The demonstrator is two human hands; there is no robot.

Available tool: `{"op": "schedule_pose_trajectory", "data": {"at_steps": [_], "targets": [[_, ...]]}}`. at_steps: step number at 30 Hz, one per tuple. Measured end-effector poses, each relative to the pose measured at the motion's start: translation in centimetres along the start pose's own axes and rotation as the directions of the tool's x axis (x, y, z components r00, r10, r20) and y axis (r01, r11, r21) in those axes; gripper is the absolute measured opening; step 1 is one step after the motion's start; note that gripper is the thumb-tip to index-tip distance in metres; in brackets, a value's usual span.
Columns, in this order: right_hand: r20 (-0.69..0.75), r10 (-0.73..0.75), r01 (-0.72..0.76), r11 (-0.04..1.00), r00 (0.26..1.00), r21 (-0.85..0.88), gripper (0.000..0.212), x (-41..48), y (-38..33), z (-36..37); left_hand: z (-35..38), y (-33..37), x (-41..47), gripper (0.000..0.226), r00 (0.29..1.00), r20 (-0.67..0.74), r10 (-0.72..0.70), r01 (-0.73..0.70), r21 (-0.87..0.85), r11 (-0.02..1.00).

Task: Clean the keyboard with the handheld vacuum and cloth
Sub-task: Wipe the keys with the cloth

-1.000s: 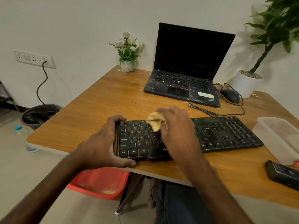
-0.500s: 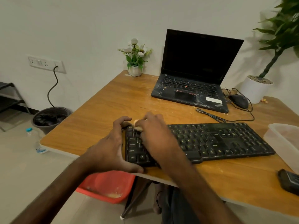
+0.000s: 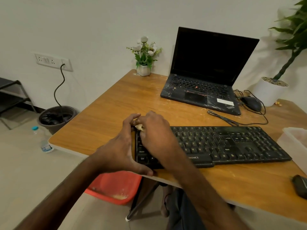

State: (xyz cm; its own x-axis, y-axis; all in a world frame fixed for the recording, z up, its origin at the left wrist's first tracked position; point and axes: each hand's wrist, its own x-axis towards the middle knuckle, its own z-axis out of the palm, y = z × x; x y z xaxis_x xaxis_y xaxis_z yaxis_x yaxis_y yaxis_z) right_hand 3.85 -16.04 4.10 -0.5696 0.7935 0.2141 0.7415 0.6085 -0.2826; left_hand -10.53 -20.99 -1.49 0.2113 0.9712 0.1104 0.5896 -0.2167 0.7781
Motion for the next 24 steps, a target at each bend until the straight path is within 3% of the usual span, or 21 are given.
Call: {"op": "schedule_pose_trajectory", "data": {"at_steps": [6,8,10,14,18,24], "targets": [[0.173,-0.323,0.308,0.945,0.931,0.105,0.033,-0.9,2.3,-1.9,0.0,0.0,0.1,0.156,1.000,-0.010,-0.007,0.007,0.000,1.000],[0.112,-0.275,0.255,0.952,0.955,0.167,0.032,0.2,3.3,-2.1,0.1,0.1,0.0,0.155,1.000,-0.012,-0.008,0.008,-0.002,1.000],[0.018,-0.230,0.226,0.968,0.973,0.108,0.031,1.2,4.0,-1.8,0.2,0.2,0.1,0.153,0.999,-0.043,-0.006,0.007,0.029,1.000],[0.078,-0.323,0.326,0.945,0.943,-0.024,0.032,0.5,2.6,-0.7,0.0,0.7,0.2,0.148,0.998,-0.067,-0.004,0.013,0.129,0.992],[0.057,-0.419,0.419,0.908,0.906,0.005,0.034,-3.2,1.9,-0.8,-0.1,0.5,0.1,0.144,0.996,-0.080,-0.026,0.033,0.098,0.995],[0.131,-0.380,0.356,0.918,0.916,0.178,0.034,-6.4,3.4,-2.3,-0.1,0.3,0.1,0.144,0.998,-0.064,-0.026,0.035,0.147,0.989]]}}
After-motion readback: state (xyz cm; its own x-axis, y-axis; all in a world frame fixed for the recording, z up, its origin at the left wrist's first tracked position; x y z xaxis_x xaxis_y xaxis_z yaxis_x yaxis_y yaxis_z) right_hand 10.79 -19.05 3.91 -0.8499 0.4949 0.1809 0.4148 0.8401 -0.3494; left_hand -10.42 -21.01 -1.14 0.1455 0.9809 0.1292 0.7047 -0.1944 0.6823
